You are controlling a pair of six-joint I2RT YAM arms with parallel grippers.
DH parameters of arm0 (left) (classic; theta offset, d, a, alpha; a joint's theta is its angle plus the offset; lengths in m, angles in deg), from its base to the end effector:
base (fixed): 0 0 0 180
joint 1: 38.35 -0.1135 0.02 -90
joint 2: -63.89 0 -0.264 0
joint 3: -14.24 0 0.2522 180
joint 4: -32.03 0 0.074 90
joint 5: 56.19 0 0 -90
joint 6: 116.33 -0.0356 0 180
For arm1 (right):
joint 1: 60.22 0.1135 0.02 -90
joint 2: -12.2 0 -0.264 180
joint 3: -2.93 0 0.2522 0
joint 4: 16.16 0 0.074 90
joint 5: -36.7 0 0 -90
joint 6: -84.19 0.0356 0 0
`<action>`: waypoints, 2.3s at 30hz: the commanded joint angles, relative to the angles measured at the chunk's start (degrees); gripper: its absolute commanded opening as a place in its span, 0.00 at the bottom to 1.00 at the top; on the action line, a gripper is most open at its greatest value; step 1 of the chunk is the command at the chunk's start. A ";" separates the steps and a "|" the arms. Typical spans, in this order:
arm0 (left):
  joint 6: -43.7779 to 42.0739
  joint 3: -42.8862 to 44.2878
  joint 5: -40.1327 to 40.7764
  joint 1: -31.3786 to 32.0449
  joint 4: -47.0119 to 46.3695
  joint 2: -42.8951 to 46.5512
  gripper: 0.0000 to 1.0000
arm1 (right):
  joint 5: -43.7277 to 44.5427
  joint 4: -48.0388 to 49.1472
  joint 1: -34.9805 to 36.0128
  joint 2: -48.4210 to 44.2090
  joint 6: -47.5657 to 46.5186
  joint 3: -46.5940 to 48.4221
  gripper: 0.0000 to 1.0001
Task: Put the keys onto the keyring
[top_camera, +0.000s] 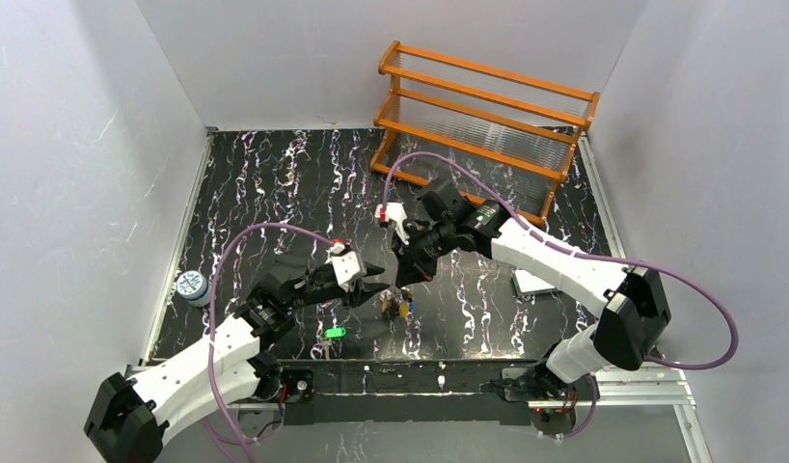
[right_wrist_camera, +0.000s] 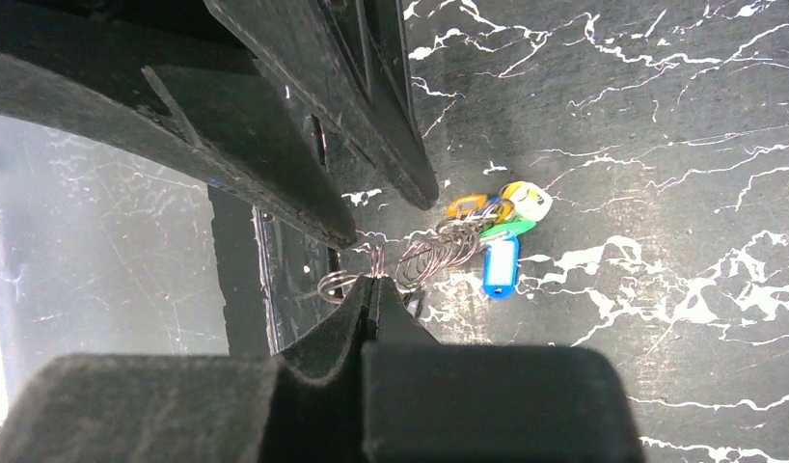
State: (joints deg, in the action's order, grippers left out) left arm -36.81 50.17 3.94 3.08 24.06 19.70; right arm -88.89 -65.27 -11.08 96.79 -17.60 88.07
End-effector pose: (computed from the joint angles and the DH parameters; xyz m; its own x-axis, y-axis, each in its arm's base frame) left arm 0.1271 -0.1358 0.2608 0.1686 0.0616 -0.9838 0.9321 0.3147 0.1794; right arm 0.1907 0.2521 0.3016 -0.3029 -0.6042 -0.7370 -0.9489 0.1198 0.2918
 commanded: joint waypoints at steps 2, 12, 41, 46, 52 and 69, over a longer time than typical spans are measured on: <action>-1.35 2.26 -4.10 0.20 0.54 -2.21 0.31 | -1.45 0.81 0.16 -0.79 -0.34 3.50 0.01; 1.21 1.85 -7.75 0.23 -5.10 -6.19 0.20 | -2.29 1.24 0.51 -0.22 -0.26 3.53 0.01; 11.80 -9.00 -2.19 0.31 -24.73 2.60 0.00 | -7.70 19.86 -1.71 -5.34 3.32 -13.59 0.36; 11.97 -9.67 -1.61 0.25 -25.42 3.69 0.00 | -7.20 21.81 -1.90 -7.46 2.62 -16.14 0.35; 11.99 -10.35 -0.72 0.30 -25.33 4.93 0.00 | -2.98 23.44 -1.95 -11.12 2.87 -17.20 0.43; 1.20 -1.06 -3.26 0.32 -4.08 2.29 0.00 | -0.33 39.65 -2.06 -23.83 0.51 -27.61 0.55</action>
State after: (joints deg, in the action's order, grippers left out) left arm -32.18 45.93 3.68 3.10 17.70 21.76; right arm -88.59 -33.52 -12.96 73.97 -15.70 61.67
